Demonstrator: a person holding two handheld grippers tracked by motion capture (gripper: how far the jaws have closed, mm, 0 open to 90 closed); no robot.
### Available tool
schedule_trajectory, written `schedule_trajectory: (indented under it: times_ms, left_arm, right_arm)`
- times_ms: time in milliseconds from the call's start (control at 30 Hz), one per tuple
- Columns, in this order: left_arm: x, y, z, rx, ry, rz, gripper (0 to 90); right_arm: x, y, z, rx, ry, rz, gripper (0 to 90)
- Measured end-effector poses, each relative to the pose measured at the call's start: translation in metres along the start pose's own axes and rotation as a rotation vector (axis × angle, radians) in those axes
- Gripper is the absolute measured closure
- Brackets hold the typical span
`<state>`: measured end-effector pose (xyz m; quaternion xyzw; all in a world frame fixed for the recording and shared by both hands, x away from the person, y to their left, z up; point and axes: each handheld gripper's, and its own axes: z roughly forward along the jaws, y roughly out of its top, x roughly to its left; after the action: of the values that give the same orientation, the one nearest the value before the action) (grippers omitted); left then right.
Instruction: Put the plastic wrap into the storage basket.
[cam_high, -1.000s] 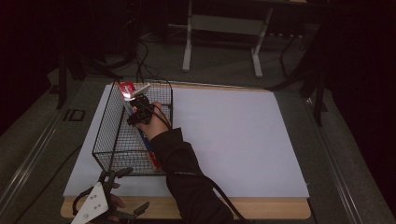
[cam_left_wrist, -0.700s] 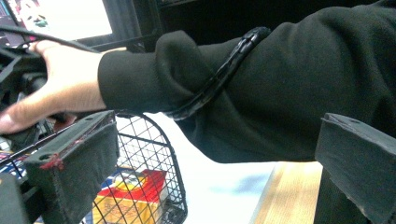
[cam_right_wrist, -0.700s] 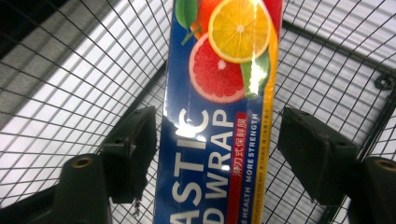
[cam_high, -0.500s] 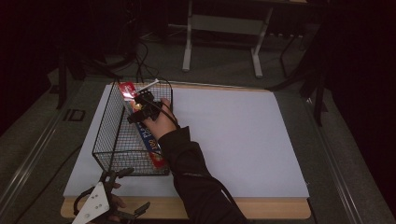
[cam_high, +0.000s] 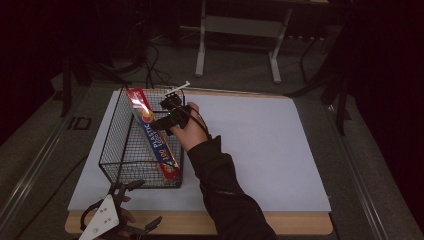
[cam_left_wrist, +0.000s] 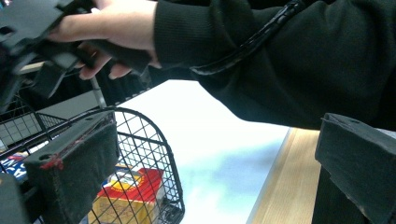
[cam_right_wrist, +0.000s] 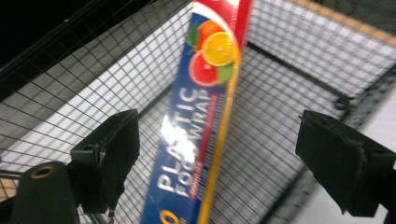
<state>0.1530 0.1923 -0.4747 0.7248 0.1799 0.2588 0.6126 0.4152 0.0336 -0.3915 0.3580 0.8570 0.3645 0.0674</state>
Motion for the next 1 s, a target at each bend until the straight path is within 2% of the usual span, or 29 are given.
schedule_trajectory:
  times_ms: [33, 67, 233, 333, 533, 567, 667, 800, 1000]
  left_arm:
    - [0.0, 0.0, 0.0, 0.0, 0.0, 0.0, 0.2]
    - [0.0, 0.0, 0.0, 0.0, 0.001, 0.0, 0.2]
    - [0.001, 0.0, 0.002, 0.005, 0.0, -0.002, 0.2]
    - [0.0, 0.0, 0.003, 0.007, 0.0, 0.001, 0.2]
    - [0.0, 0.0, 0.003, 0.006, 0.002, 0.001, 0.2]
    - [0.0, 0.0, 0.003, 0.006, 0.002, 0.001, 0.2]
    - [0.0, 0.0, 0.004, 0.01, -0.001, 0.001, 0.2]
    - [0.0, 0.0, 0.004, 0.01, 0.001, 0.006, 0.2]
    - [0.0, 0.0, 0.005, 0.013, 0.001, 0.006, 0.2]
  right_arm:
    - [0.0, 0.0, 0.0, 0.0, 0.0, 0.0, 13.8]
    - [-0.006, -0.003, -0.008, -0.009, -0.009, 0.003, 14.0]
    - [-0.02, -0.012, -0.028, -0.033, -0.029, 0.017, 14.5]
    - [-0.027, -0.018, -0.038, -0.036, -0.062, 0.012, 14.6]
    - [-0.041, -0.036, -0.054, -0.048, -0.096, 0.019, 14.7]
    - [-0.041, -0.036, -0.054, -0.048, -0.096, 0.019, 14.7]
    - [-0.049, -0.05, -0.062, -0.054, -0.097, 0.034, 14.6]
    - [-0.054, -0.064, -0.068, -0.051, -0.102, 0.02, 14.6]
    - [-0.062, -0.085, -0.075, -0.06, -0.103, 0.027, 14.6]
